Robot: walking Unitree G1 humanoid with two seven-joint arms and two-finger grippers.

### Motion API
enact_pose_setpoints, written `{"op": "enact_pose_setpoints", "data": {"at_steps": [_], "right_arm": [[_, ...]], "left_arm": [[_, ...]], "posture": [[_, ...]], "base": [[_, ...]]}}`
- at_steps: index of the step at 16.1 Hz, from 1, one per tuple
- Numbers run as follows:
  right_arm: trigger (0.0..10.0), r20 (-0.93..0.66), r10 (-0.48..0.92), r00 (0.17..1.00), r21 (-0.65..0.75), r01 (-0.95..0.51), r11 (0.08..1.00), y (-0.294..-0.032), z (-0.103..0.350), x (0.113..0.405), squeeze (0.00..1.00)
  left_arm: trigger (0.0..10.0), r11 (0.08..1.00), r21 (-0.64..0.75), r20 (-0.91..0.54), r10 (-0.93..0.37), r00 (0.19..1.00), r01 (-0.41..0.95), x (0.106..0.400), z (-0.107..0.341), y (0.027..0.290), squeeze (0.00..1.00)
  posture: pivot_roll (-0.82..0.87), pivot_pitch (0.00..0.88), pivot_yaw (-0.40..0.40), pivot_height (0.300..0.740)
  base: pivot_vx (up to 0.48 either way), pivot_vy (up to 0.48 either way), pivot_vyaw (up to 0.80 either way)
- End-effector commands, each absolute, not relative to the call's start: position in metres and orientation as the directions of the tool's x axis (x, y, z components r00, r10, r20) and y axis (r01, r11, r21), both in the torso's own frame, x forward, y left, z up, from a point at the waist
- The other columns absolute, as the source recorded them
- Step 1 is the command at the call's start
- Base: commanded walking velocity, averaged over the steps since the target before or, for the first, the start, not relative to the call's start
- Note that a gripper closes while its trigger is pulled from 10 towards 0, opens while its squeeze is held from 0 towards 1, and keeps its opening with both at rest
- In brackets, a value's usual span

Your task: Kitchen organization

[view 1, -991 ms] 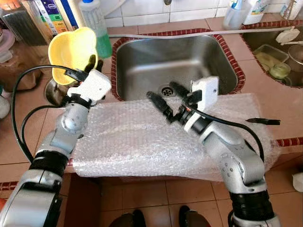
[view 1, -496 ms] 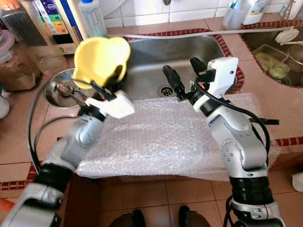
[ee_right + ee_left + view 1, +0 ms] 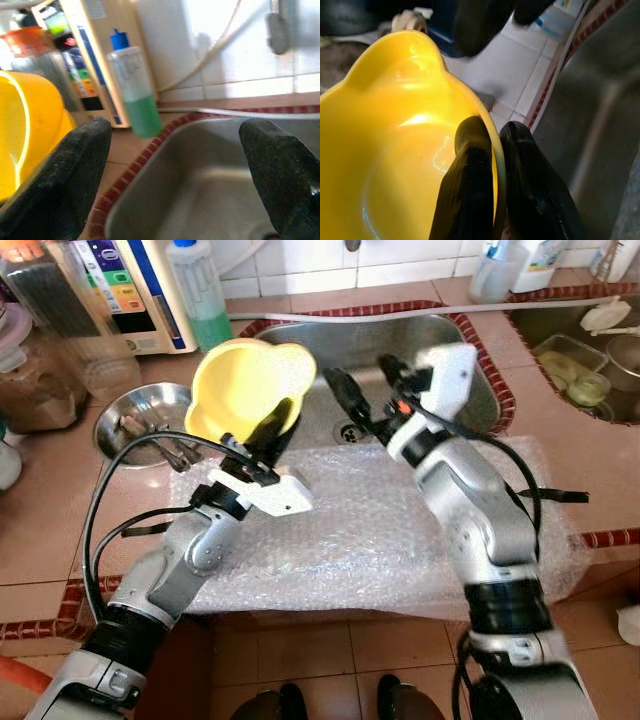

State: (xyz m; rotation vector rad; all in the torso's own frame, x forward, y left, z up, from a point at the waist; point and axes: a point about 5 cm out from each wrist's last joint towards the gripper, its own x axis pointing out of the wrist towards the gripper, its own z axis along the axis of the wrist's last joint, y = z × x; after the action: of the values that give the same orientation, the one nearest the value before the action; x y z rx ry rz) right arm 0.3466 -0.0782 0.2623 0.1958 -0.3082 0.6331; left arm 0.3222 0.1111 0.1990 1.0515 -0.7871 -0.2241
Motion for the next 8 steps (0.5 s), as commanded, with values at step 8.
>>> {"op": "enact_pose_setpoints", "data": {"at_steps": [8], "right_arm": [[10.0, 0.393, 0.689, 0.61, 0.057, -0.763, 0.643, -0.036, 0.284, 0.336, 0.0]], "left_arm": [[3.1, 0.367, 0.912, 0.397, -0.678, 0.619, -0.183, 0.319, 0.209, 0.096, 0.0]], "posture": [[-0.06, 0.267, 0.067, 0.74]], "base": [[0.0, 0.0, 0.0]]}}
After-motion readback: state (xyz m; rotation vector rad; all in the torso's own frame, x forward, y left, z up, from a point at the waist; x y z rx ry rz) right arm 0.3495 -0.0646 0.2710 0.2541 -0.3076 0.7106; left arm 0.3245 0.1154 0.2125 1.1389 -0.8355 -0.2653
